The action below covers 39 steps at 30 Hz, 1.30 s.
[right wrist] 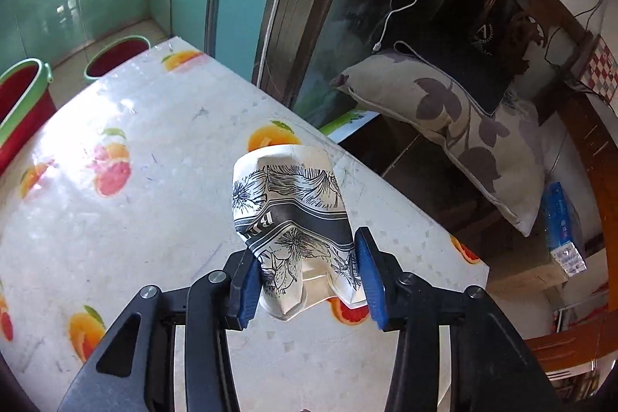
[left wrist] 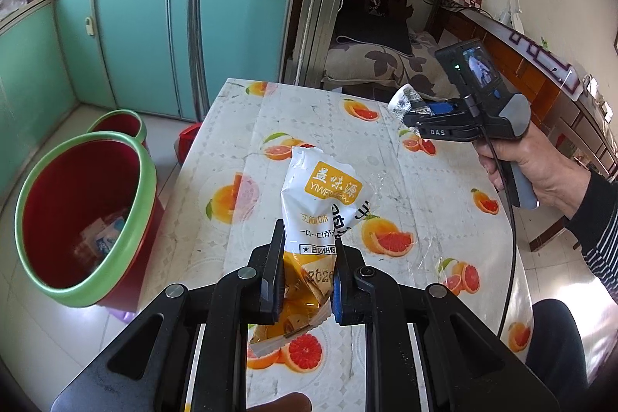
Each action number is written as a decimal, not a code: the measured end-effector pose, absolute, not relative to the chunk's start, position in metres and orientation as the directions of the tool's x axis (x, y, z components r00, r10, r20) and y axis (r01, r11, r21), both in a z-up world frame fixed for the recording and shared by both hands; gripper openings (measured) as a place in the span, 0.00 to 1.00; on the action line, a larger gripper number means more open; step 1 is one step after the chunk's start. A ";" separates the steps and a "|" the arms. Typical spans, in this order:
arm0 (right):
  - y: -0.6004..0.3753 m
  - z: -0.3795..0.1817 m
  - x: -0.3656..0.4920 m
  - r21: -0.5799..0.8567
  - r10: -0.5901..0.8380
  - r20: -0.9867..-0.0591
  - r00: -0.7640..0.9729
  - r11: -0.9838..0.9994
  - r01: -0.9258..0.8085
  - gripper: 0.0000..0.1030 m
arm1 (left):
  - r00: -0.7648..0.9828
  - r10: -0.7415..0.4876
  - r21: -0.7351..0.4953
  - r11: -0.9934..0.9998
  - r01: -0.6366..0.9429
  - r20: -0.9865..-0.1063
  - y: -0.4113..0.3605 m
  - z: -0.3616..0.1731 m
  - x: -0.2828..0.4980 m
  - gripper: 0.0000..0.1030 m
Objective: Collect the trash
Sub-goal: 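Grasp the black and white paper cup with the right tool while the left tool holds the packet, then carry the packet and paper cup over the red bucket and open both tools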
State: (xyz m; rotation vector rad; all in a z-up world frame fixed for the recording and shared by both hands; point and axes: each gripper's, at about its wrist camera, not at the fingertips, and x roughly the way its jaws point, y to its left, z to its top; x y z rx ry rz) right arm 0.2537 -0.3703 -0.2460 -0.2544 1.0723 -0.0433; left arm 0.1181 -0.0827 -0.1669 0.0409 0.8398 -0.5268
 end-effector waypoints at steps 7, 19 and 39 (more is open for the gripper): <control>-0.326 -0.175 0.220 -0.159 -0.084 -0.809 0.582 0.984 -0.079 0.41 | 0.593 -0.413 -0.165 0.889 0.428 -0.691 -0.062 -0.150 0.124 0.17; -0.215 -0.109 0.176 -0.043 0.067 -0.744 0.665 0.988 -0.147 0.41 | 0.683 -0.243 -0.087 0.963 0.254 -0.689 0.026 -0.130 0.165 0.17; -0.083 -0.096 0.195 0.016 0.181 -0.739 0.649 0.968 -0.251 0.41 | 0.589 -0.181 -0.136 0.983 0.120 -0.788 0.107 -0.197 0.248 0.64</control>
